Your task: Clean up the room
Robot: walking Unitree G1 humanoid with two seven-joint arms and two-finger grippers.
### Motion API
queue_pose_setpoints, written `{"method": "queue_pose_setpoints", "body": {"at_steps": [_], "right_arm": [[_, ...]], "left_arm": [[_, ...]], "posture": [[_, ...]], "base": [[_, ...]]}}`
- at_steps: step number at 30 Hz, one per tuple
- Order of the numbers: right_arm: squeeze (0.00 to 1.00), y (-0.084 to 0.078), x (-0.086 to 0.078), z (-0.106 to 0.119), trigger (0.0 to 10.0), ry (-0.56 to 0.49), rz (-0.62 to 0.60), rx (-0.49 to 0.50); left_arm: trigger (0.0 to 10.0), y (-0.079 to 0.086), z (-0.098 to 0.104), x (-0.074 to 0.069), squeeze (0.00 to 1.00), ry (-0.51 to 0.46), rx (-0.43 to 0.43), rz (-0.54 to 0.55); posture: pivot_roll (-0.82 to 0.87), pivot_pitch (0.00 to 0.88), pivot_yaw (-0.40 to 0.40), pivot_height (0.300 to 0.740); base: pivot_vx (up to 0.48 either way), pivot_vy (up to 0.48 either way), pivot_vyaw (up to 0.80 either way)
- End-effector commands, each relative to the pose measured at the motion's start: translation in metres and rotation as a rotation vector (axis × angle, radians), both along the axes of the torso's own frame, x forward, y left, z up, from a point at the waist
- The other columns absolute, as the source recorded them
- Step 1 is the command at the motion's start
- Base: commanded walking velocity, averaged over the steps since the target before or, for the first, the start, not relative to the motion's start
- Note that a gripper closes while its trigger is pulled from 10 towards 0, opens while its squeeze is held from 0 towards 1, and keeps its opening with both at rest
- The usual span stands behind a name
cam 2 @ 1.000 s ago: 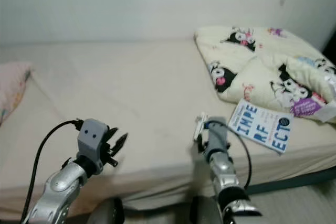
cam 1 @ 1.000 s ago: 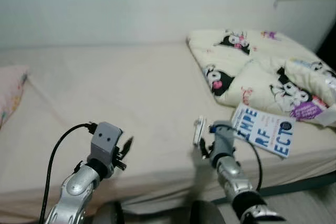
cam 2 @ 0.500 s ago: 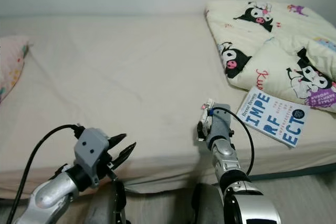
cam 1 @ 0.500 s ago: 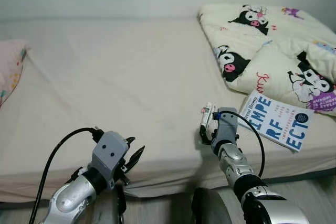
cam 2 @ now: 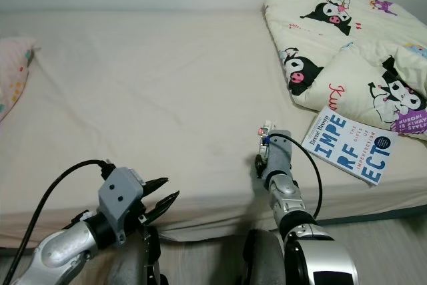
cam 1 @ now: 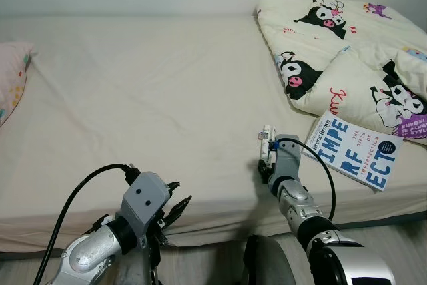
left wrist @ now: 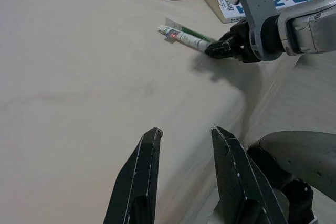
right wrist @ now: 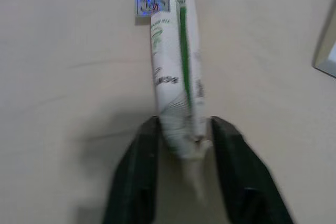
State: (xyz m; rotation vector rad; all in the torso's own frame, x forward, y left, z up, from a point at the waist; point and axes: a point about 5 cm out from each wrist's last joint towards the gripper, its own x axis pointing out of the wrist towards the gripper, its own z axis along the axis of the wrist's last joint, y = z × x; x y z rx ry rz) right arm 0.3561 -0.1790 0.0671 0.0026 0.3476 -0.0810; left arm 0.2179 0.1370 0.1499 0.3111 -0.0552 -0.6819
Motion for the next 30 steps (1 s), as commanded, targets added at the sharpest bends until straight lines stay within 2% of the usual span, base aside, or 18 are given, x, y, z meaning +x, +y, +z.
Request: {"method": "queue_pose_setpoints", "body": {"at_steps": [1,13,18,19,20,21,24,26,30], "right_arm": [[0.0,-0.003,-0.004,-0.006,0.0,0.029,-0.02,0.018],[0.0,-0.005,-0.004,-0.005,0.0,0.022,-0.026,0.025],[0.0,0.001,-0.003,-0.002,0.0,-0.03,-0.024,0.015],[0.0,0.005,-0.002,0.0,7.8,-0.065,-0.009,-0.005],[0.0,0.005,-0.002,0.0,7.8,-0.065,-0.009,-0.005],[0.0,0.011,-0.003,0.003,10.0,-0.111,0.012,-0.016],[0.0,0.022,-0.006,0.006,10.0,-0.2,0.082,-0.062],[0.0,0.03,-0.018,0.008,10.0,-0.286,0.117,-0.051],[0.0,0.034,-0.029,0.009,10.0,-0.334,0.129,-0.038]], "left_arm": [[10.0,0.0,-0.003,-0.003,0.0,0.021,0.011,-0.001],[10.0,-0.002,-0.002,0.001,0.0,0.029,0.013,-0.014],[10.0,0.009,-0.007,0.018,0.0,0.013,-0.031,0.103],[10.0,0.012,-0.01,0.024,0.0,0.02,-0.065,0.149],[10.0,0.012,-0.01,0.024,0.0,0.02,-0.065,0.149],[10.0,0.013,-0.015,0.029,0.0,0.042,-0.098,0.198],[10.0,0.016,-0.027,0.038,0.0,0.078,-0.111,0.28],[10.0,0.017,-0.036,0.044,0.0,0.085,-0.088,0.345],[10.0,0.019,-0.041,0.048,0.0,0.085,-0.064,0.413]], "posture": [[0.27,0.248,-0.094,0.581],[0.25,0.224,-0.08,0.581],[0.19,0.157,-0.084,0.581],[0.17,0.129,-0.085,0.581],[0.17,0.129,-0.085,0.581],[0.16,0.115,-0.085,0.581],[0.14,0.097,-0.083,0.581],[0.11,0.075,-0.08,0.581],[0.1,0.066,-0.078,0.581]], "base": [[0.0,0.0,0.0],[0.0,0.0,0.0],[0.0,0.0,0.0],[0.0,0.0,0.0],[0.0,0.0,0.0],[0.0,0.0,0.0],[0.0,0.0,0.0],[0.0,0.0,0.0],[0.0,0.0,0.0]]}}
